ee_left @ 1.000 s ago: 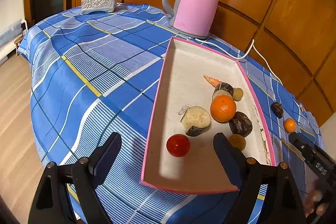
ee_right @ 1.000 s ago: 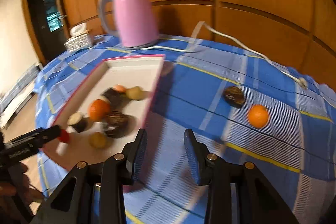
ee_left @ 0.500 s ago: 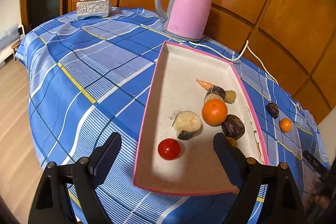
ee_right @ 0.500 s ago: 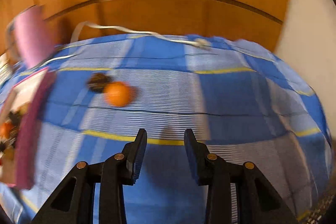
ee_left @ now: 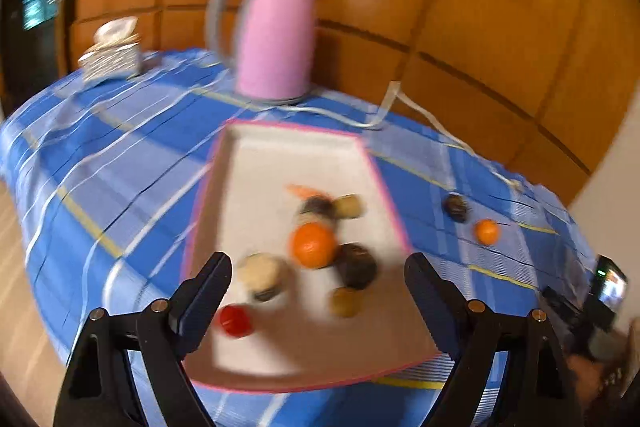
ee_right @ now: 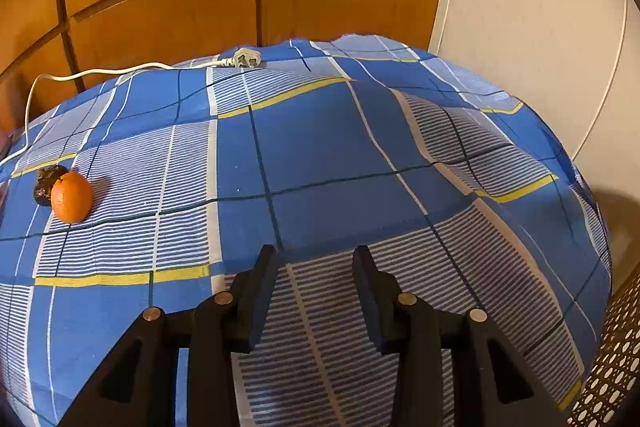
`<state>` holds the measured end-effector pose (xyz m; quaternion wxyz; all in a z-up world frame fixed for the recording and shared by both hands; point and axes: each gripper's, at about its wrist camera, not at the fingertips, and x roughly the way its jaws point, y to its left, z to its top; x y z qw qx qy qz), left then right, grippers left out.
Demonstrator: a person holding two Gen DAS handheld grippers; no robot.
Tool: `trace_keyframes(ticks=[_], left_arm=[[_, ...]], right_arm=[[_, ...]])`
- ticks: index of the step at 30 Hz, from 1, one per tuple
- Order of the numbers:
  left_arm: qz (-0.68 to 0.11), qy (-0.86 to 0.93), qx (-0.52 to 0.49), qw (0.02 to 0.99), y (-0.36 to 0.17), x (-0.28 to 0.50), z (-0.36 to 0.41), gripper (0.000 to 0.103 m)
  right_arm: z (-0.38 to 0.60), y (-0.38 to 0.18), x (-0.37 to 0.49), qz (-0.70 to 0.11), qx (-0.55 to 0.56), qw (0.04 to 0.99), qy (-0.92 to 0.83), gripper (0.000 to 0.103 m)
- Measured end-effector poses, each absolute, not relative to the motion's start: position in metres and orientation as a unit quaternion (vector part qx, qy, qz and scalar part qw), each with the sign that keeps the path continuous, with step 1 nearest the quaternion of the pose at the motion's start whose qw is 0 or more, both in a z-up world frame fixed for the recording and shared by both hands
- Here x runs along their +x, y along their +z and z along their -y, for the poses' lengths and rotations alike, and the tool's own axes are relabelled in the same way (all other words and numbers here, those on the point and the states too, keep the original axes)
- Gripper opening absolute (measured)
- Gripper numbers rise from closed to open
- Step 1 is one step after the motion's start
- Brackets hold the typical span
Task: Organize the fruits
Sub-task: 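Reach the left gripper to the mandarin orange and grasp it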
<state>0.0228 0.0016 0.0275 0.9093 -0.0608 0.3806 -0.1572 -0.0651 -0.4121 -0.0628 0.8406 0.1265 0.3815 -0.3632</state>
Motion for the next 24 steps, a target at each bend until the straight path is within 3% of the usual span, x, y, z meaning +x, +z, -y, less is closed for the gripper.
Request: trace_keyframes(ticks=[14, 18, 24], left_arm=[[-0.442, -0.333, -0.009, 0.833, 0.022, 0.054, 0.143, 0.081], [-0.462, -0.346, -0.007, 0.816, 0.008, 0.067, 0.180, 0.070], [-0.485, -0.353, -0.003, 0.800, -0.014, 0.085, 0.229, 0.069]], right_arm=[[0.409, -0.065, -0.064, -0.364, 0.134, 0.848, -0.361, 0.041], [0.409, -0.066, -0.065, -0.362, 0.135, 0.849, -0.361, 0.041], [0.409, -0.066, -0.066, -0.358, 0.138, 0.851, -0.358, 0.042]])
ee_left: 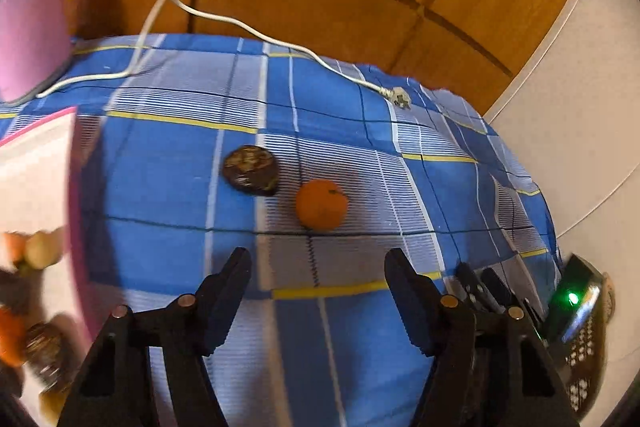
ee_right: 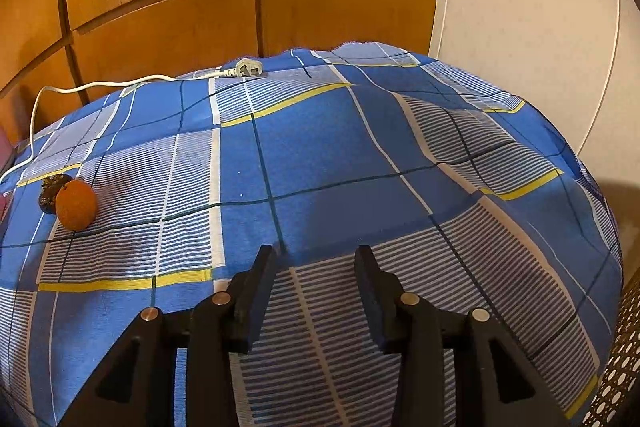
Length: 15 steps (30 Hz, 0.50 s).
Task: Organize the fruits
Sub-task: 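Reach the left gripper to the mandarin orange and grasp it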
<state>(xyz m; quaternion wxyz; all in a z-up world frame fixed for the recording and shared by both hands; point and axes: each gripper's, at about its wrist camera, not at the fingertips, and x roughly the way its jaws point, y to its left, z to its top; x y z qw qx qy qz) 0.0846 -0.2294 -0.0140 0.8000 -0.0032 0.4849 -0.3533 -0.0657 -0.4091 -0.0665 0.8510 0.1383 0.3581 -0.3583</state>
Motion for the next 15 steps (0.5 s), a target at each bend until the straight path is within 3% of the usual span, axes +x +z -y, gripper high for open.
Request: trace_keyframes(ticks=[10, 11, 12, 13, 15], left_arm=[[-0.507, -0.327, 0.016, 0.797, -0.047, 0.117, 0.284, 0.069], [-0.509, -0.327, 0.017, 0.796, -0.051, 0.119, 0.287, 0.065], [-0.511, -0.324, 0.022, 0.796, -0.056, 0.121, 0.291, 0.049], [-0.505, -0.318, 0.032, 0.802, -0.057, 0.121, 0.293, 0.040], [-0.500, -0.323, 0.030, 0.803, -0.057, 0.121, 0.289, 0.041]], right_arm=[[0.408, -0.067, -0.065, -0.357, 0.136, 0.851, -0.359, 0.043], [0.408, -0.067, -0.065, -0.357, 0.136, 0.851, -0.359, 0.043], [0.408, -0.067, -0.065, -0.357, 0.136, 0.851, -0.359, 0.043], [0.408, -0.067, -0.065, -0.357, 0.135, 0.851, -0.360, 0.043], [0.408, -0.067, -0.065, -0.357, 0.135, 0.852, -0.359, 0.043]])
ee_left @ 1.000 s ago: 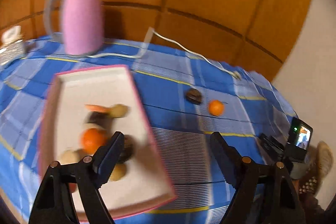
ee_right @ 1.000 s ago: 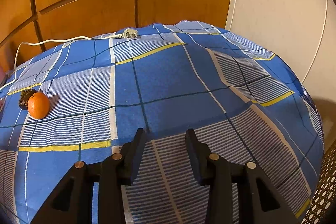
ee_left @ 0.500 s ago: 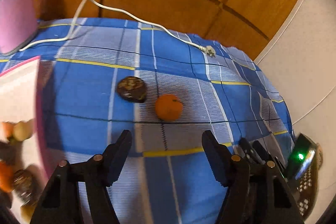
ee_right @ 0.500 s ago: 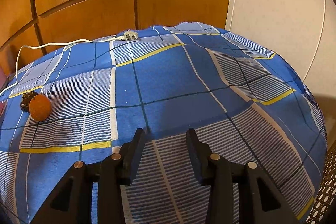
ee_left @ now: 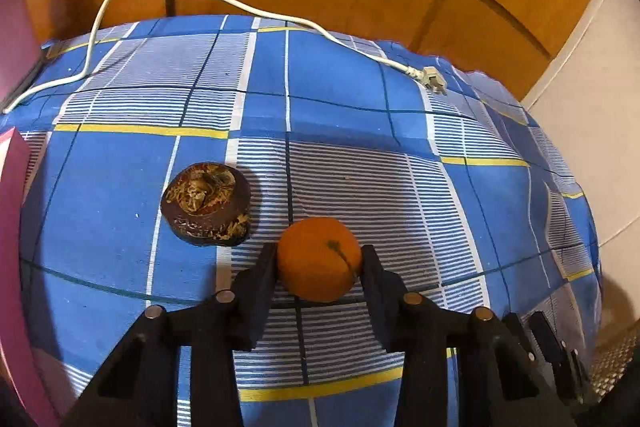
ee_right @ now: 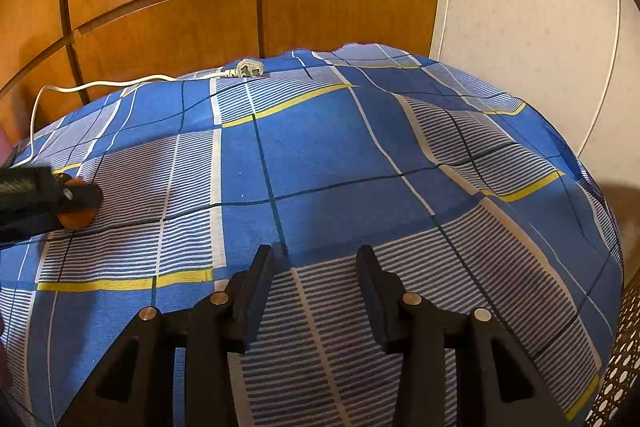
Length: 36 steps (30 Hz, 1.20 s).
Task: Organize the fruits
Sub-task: 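Reach the left gripper to the mandarin orange and grasp it, then carry the mandarin over the tray and open the left gripper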
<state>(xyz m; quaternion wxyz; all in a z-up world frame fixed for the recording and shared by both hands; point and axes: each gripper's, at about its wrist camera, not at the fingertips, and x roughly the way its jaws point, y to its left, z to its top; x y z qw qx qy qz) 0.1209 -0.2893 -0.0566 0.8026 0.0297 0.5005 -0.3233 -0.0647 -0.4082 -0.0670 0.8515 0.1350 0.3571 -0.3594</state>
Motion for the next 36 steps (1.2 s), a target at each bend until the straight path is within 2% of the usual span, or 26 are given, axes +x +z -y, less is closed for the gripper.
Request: trace_keyframes(ticks=[18, 36], left_arm=[[-0.484, -0.312, 0.029, 0.817, -0.040, 0.051, 0.207, 0.040], [-0.439, -0.300, -0.029, 0.846, 0.007, 0.032, 0.134, 0.040]], right_arm=[[0.407, -0.068, -0.064, -0.357, 0.133, 0.852, -0.360, 0.044], [0.407, -0.068, -0.065, -0.357, 0.132, 0.852, -0.360, 0.044]])
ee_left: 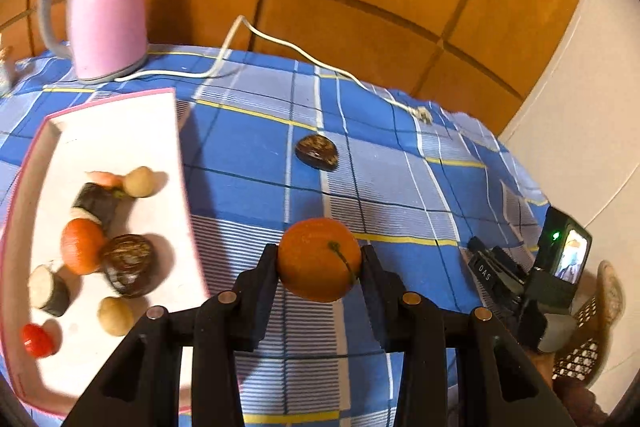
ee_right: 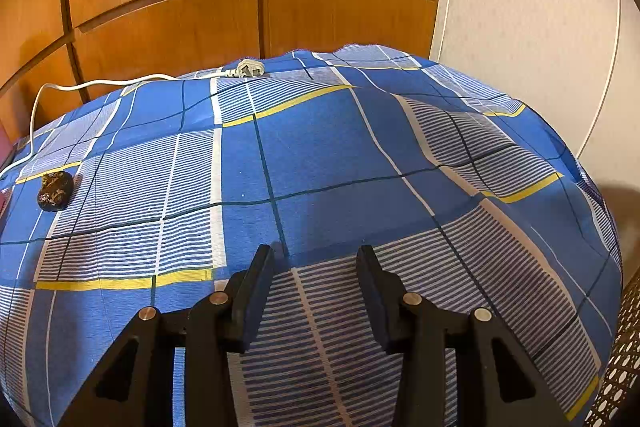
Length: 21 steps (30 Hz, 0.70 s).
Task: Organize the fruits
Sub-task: 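Carry the mandarin over the tray and open the left gripper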
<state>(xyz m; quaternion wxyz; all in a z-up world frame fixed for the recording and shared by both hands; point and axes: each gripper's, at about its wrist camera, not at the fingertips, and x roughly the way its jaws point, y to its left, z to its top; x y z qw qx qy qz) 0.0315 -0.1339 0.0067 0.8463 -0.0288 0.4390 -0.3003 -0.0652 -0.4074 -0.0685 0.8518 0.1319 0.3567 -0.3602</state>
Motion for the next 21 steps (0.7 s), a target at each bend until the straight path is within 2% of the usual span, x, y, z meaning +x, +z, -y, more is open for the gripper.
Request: trace_keyframes(ticks=[12, 21], left_arm=[[-0.421, -0.221, -0.106, 0.873, 0.022, 0.047, 0.027, 0.040], [-0.434, -0.143, -0.153, 0.876, 0.002, 0.067, -0.041, 0.040]], right_arm=[[0.407, -0.069, -0.064, -0.360, 0.122, 0.851, -0.363, 0.043], [0.406, -0.069, -0.064, -0.360, 0.121, 0.851, -0.363, 0.043]])
